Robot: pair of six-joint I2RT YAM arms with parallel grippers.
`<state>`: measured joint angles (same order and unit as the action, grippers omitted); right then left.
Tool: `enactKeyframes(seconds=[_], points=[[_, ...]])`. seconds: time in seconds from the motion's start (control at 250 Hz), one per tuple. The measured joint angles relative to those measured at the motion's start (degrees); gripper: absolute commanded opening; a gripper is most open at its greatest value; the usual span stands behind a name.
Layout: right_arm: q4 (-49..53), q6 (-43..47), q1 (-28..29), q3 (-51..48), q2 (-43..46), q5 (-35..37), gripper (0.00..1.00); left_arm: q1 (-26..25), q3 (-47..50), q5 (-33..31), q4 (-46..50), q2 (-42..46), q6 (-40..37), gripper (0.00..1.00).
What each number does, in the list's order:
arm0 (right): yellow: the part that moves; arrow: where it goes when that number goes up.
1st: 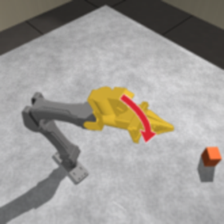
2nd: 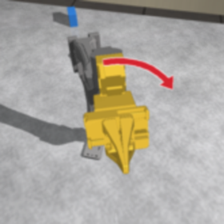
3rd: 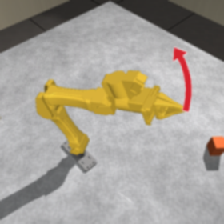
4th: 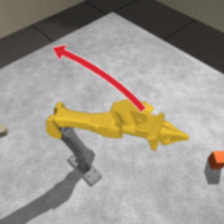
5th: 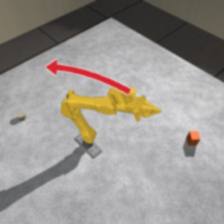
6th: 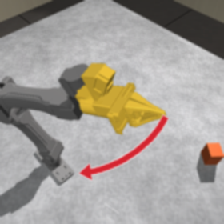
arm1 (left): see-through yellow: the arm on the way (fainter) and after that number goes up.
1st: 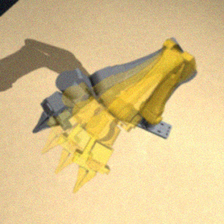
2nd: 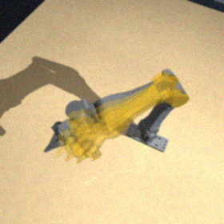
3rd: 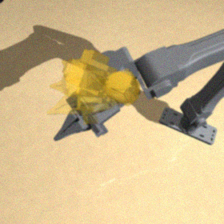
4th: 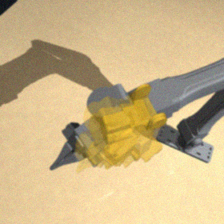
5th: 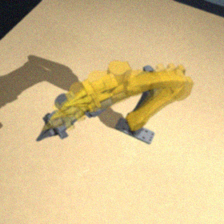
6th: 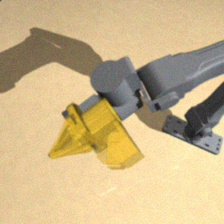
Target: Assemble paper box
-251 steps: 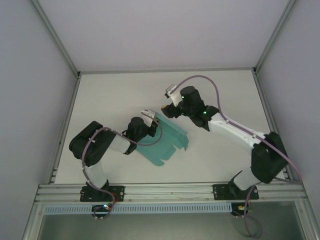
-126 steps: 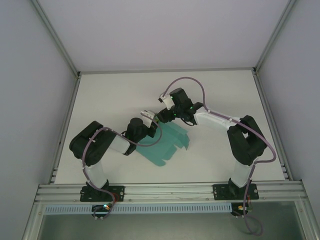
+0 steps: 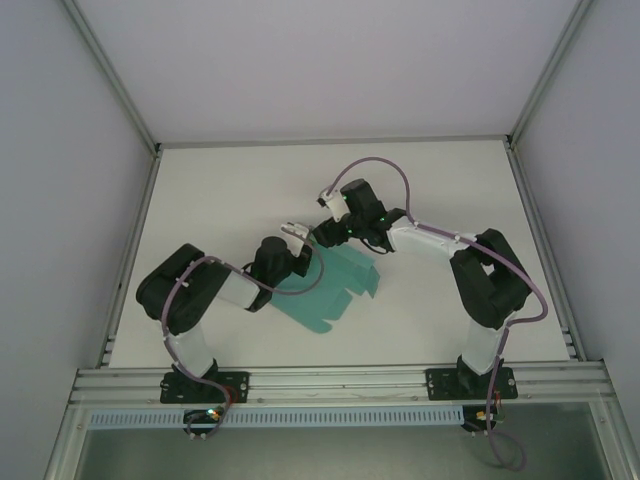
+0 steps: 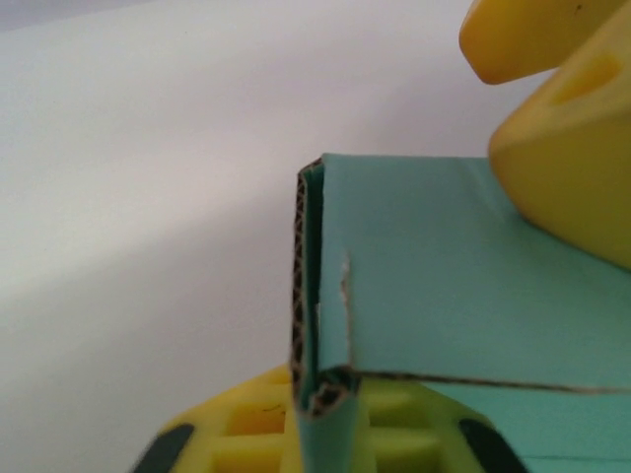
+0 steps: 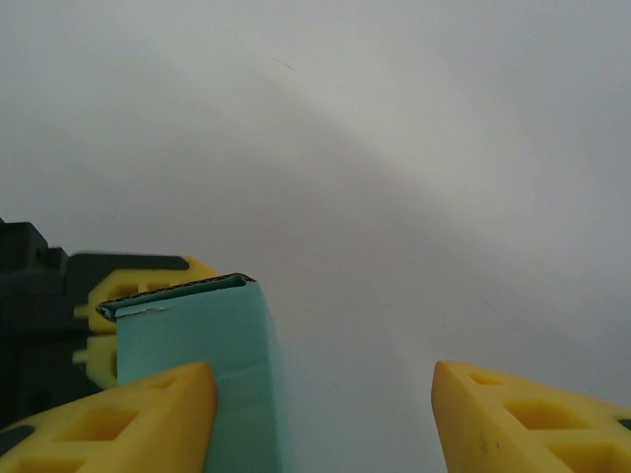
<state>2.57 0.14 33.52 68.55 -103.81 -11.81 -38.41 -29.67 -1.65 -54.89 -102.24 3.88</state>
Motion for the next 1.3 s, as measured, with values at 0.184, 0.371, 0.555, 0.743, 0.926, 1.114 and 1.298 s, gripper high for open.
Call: enactKeyframes(seconds=[0.184,0.371,0.555,0.743,0.926,1.114,1.298], points=[[-1.1,-0.7,-0.2,-2.0,1.7,2.3,0.74,-1.2,-0.9,-2.8,1.4,0.0,0.5,0.0],[1.0,-0.7,0.2,-10.7,13.7,5.0,0.85,-1.4,-2.4,-7.1,4.7,0.6,4.5,0.0],[1.1,-3.0,-3.3,-21.8,34.0,3.5,0.95,-0.5,-2.5,-8.6,9.8,5.9,8.9,0.0],[-1.0,-4.9,-10.0,-32.3,45.9,-7.3,0.91,1.5,-2.5,-5.2,12.5,11.0,13.3,0.0],[-1.1,-5.1,-10.1,-31.9,42.0,-12.4,0.78,1.8,-3.5,-1.5,16.9,14.3,14.6,0.0],[-3.8,-5.5,-9.9,-26.1,36.4,-16.2,0.49,1.0,-5.6,-0.8,21.0,15.0,15.2,0.0],[-4.9,-5.5,-8.0,-25.3,34.7,-15.9,0.55,0.9,-6.7,-1.7,23.5,15.0,17.0,0.0]])
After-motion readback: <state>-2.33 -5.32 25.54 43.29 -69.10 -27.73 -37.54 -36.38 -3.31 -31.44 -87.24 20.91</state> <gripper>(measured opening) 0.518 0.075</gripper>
